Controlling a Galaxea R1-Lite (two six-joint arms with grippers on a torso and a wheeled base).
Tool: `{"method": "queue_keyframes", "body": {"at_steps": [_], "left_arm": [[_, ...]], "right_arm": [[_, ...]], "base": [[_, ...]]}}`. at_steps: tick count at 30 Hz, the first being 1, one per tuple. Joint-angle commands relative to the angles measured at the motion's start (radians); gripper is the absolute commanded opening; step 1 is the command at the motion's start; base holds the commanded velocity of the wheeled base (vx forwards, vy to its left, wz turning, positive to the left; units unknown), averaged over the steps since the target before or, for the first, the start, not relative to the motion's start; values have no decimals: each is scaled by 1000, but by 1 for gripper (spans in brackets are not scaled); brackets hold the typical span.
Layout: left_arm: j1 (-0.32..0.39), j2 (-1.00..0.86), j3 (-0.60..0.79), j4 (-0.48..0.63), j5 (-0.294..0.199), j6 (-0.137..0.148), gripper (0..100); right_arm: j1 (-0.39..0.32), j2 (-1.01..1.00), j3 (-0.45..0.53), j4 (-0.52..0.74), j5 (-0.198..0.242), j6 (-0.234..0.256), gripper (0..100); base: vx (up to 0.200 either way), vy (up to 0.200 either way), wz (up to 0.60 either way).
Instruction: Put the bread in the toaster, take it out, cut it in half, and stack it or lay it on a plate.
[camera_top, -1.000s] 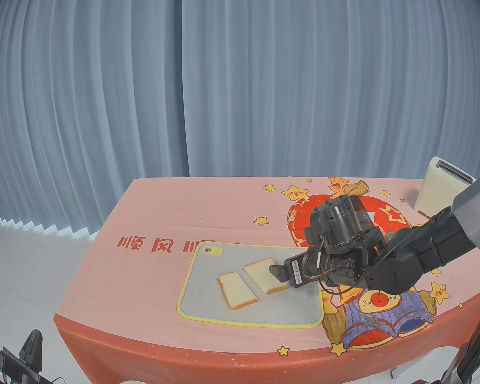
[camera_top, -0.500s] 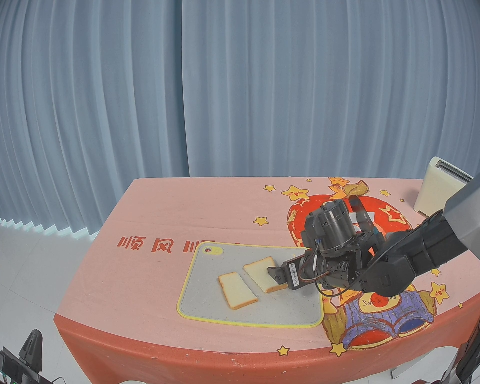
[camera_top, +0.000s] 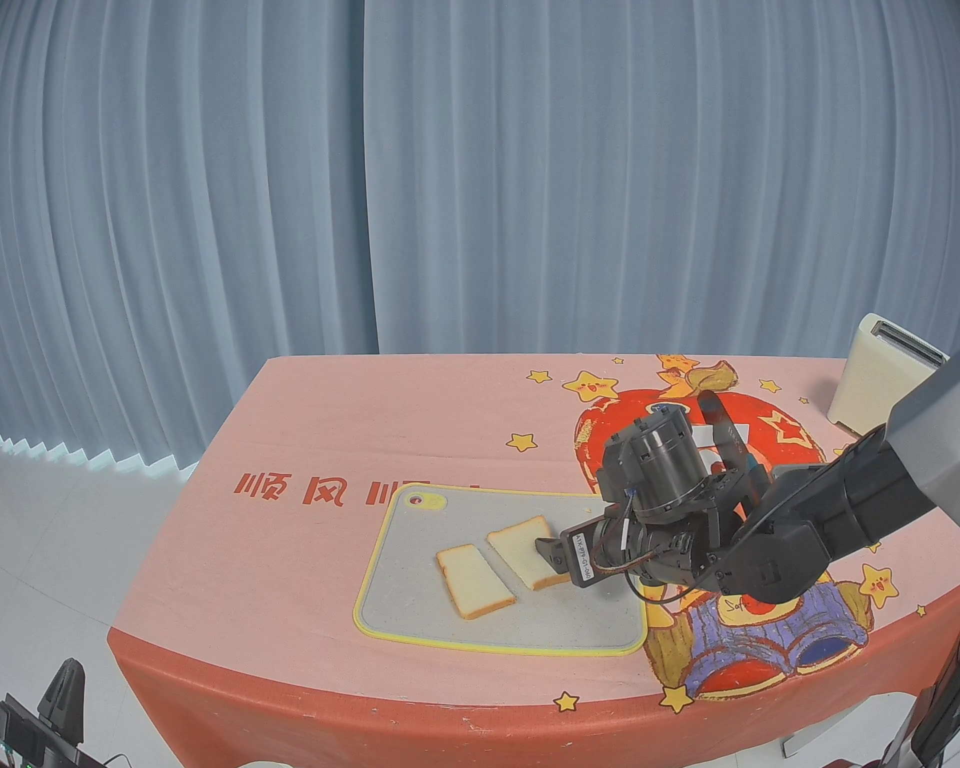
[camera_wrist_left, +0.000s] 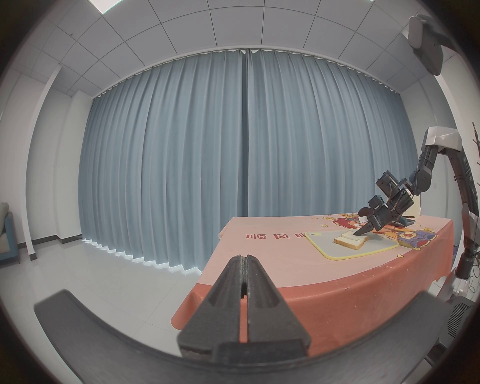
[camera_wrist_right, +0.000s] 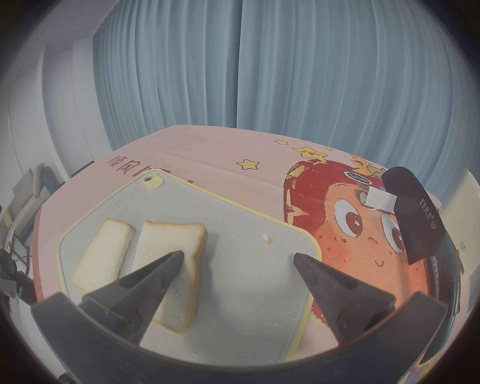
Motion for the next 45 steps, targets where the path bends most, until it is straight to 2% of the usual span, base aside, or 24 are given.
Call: {"method": "queue_keyframes", "body": {"at_steps": [1,10,24,31,45], "left_arm": [[0,-5,18,0,0,0,0],[0,-5,18,0,0,0,0],[0,-5,18,0,0,0,0],[0,-5,18,0,0,0,0],[0,-5,18,0,0,0,0]], "right_arm": [[6,-4,3,-1,-2,1,0],[9,-10,-2,-2,-19,-1,0],[13,-51,0,-4,-20,4,0],[24,-119,3,-4,-46,7,0],[7,-246,79,-8,-55,12,0]], "base": [[0,0,0],[0,0,0],[0,0,0],[0,0,0],[0,0,0]]}}
